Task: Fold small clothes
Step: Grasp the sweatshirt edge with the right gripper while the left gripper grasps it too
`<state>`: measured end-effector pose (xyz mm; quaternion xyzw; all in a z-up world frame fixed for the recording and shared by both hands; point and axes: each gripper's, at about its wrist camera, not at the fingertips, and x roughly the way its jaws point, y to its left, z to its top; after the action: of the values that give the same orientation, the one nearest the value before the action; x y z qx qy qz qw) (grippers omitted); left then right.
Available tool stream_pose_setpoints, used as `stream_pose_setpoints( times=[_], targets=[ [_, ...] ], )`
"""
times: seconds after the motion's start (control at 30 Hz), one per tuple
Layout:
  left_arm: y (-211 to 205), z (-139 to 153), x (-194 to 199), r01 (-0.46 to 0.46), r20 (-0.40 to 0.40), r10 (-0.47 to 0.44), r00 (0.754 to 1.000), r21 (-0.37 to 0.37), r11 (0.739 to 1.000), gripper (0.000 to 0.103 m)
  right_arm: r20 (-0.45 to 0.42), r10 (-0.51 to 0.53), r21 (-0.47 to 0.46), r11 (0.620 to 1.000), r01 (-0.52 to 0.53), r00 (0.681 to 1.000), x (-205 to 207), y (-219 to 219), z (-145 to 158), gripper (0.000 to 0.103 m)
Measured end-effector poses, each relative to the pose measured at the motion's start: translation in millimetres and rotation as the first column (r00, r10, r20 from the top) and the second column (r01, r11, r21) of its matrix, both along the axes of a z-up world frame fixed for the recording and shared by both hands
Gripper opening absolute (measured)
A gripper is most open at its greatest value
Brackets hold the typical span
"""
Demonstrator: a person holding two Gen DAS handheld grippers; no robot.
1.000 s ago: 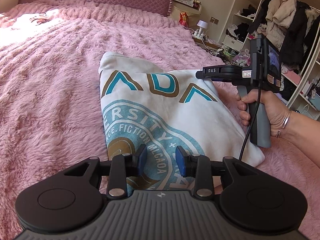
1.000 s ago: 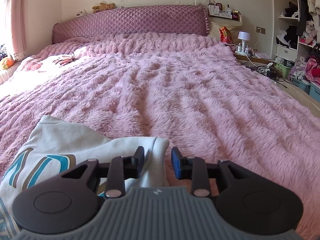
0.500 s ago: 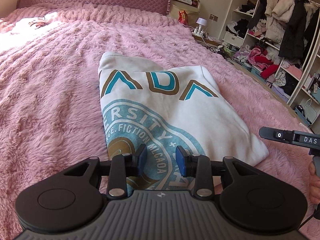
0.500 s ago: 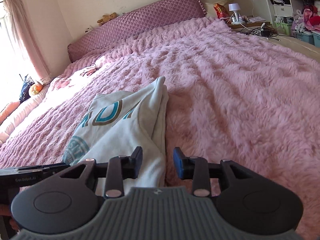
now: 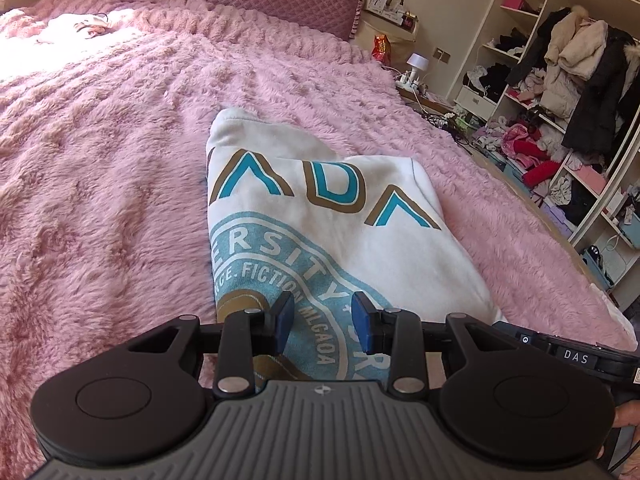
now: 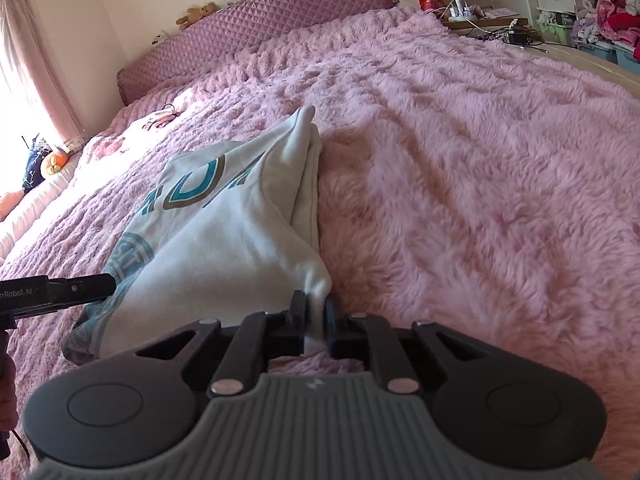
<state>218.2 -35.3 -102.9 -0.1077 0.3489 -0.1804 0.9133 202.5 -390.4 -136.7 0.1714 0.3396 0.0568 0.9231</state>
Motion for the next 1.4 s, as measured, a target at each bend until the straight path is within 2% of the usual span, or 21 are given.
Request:
stream_pose_setpoints(
  times=[0.03, 0.1, 0.2, 0.3, 0.43, 0.6, 0.7, 0.77, 0.8, 0.83, 0.87, 0.9, 0.93, 1.0, 1.03, 1.07, 1.1, 1.17, 1.27, 1.33, 1.4],
  targets=[
    [4.1, 5.6, 3.5, -0.014, 0.018, 0.014, 1.000, -0.010, 1.000, 0.043, 0.008, -0.015, 0.003, 1.000, 0.015, 1.000, -1.1, -1.3, 3.3, 0.029],
    [12.4, 14.0, 14.4, -0.038, 0.057, 0.039, 0.998, -0.029, 0.999, 0.048, 0.057, -0.026, 0.029, 0.999, 0.024, 0.998, -2.1, -5.4, 13.3, 0.031],
    [22.9, 20.2, 44.2, -0.090, 0.085, 0.092, 0.992, -0.019, 0.996, 0.050, 0.110, -0.017, 0.034, 0.999, 0.014, 0.994, 14.6, -7.8, 27.1, 0.032],
    [35.9, 14.3, 91.1, -0.136, 0.060, 0.140, 0.988, -0.067, 0.988, 0.051, 0.147, -0.014, 0.048, 0.999, 0.007, 0.989, 46.0, -6.6, 35.6, 0.032],
    [42.4, -3.6, 148.9, -0.172, 0.002, 0.173, 0.985, -0.091, 0.981, 0.051, 0.177, -0.037, 0.081, 0.996, 0.023, 0.983, 99.3, -6.3, 40.1, 0.040],
    [42.5, -16.1, 190.0, -0.201, -0.034, 0.198, 0.980, -0.095, 0.975, 0.051, 0.134, -0.056, 0.064, 0.997, 0.047, 0.989, 170.2, -2.5, 36.2, 0.043],
    [39.9, -21.7, 204.4, -0.169, -0.057, 0.163, 0.985, -0.118, 0.979, 0.051, 0.112, -0.053, 0.062, 0.997, 0.047, 0.992, 192.0, 0.8, 30.4, 0.043],
    [35.2, -23.0, 209.1, -0.154, -0.044, 0.151, 0.988, -0.088, 0.984, 0.051, 0.107, -0.044, 0.046, 0.998, 0.040, 0.993, 199.3, 5.2, 26.8, 0.043],
    [32.9, -23.6, 210.0, -0.134, -0.034, 0.131, 0.991, -0.083, 0.988, 0.043, 0.106, -0.040, 0.041, 0.999, 0.036, 0.994, 201.8, 6.7, 25.1, 0.042],
    [30.5, -24.1, 209.7, -0.113, -0.023, 0.112, 0.993, -0.075, 0.991, 0.034, 0.104, -0.035, 0.034, 0.999, 0.031, 0.994, 204.2, 8.3, 23.3, 0.030],
    [26.8, -23.8, 208.8, -0.103, -0.010, 0.103, 0.995, -0.050, 0.993, 0.016, 0.101, -0.022, 0.025, 1.000, 0.019, 0.995, 206.3, 10.1, 20.7, 0.017],
    [24.8, -23.0, 206.3, -0.098, 0.007, 0.098, 0.995, -0.032, 0.995, 0.008, 0.097, -0.010, 0.016, 1.000, 0.008, 0.995, 207.9, 11.8, 18.7, 0.002],
    [25.5, -21.9, 204.1, -0.094, 0.024, 0.095, 0.995, -0.038, 0.995, 0.006, 0.098, -0.008, 0.006, 1.000, 0.007, 0.995, 208.4, 12.9, 18.1, 0.001],
    [35.5, -17.3, 193.8, -0.121, 0.073, 0.130, 0.989, -0.116, 0.986, 0.005, 0.125, -0.007, 0.011, 1.000, 0.006, 0.992, 207.6, 14.1, 19.3, 0.001],
    [45.5, -16.3, 191.8, -0.156, 0.073, 0.173, 0.982, -0.194, 0.968, 0.005, 0.146, -0.008, 0.019, 1.000, 0.006, 0.989, 206.1, 14.3, 21.5, 0.001],
    [52.6, -19.7, 193.5, -0.184, 0.043, 0.200, 0.979, -0.237, 0.954, 0.005, 0.162, -0.011, 0.023, 1.000, 0.007, 0.987, 205.1, 15.1, 23.2, 0.001],
    [56.5, -25.6, 199.0, -0.201, 0.004, 0.208, 0.978, -0.249, 0.948, 0.005, 0.166, -0.011, 0.021, 1.000, 0.008, 0.986, 205.9, 17.0, 23.9, 0.001],
    [57.2, -35.6, 208.5, -0.209, -0.034, 0.207, 0.978, -0.221, 0.953, 0.005, 0.128, -0.010, -0.029, 0.999, 0.014, 0.992, 214.3, 24.1, 19.2, 0.001],
    [54.3, -41.6, 217.6, -0.205, -0.045, 0.200, 0.979, -0.184, 0.961, 0.006, 0.086, -0.022, -0.063, 0.998, 0.028, 0.996, 223.4, 28.8, 7.7, 0.001],
    [52.4, -44.0, 223.3, -0.205, -0.063, 0.197, 0.978, -0.159, 0.966, 0.014, 0.068, -0.034, -0.072, 0.997, 0.039, 0.997, 227.3, 27.7, 2.4, 0.001],
    [54.9, -47.1, 229.0, -0.214, -0.102, 0.199, 0.975, -0.160, 0.964, 0.027, 0.049, -0.039, -0.071, 0.997, 0.043, 0.998, 229.4, 25.6, -1.1, 0.005]
  ],
)
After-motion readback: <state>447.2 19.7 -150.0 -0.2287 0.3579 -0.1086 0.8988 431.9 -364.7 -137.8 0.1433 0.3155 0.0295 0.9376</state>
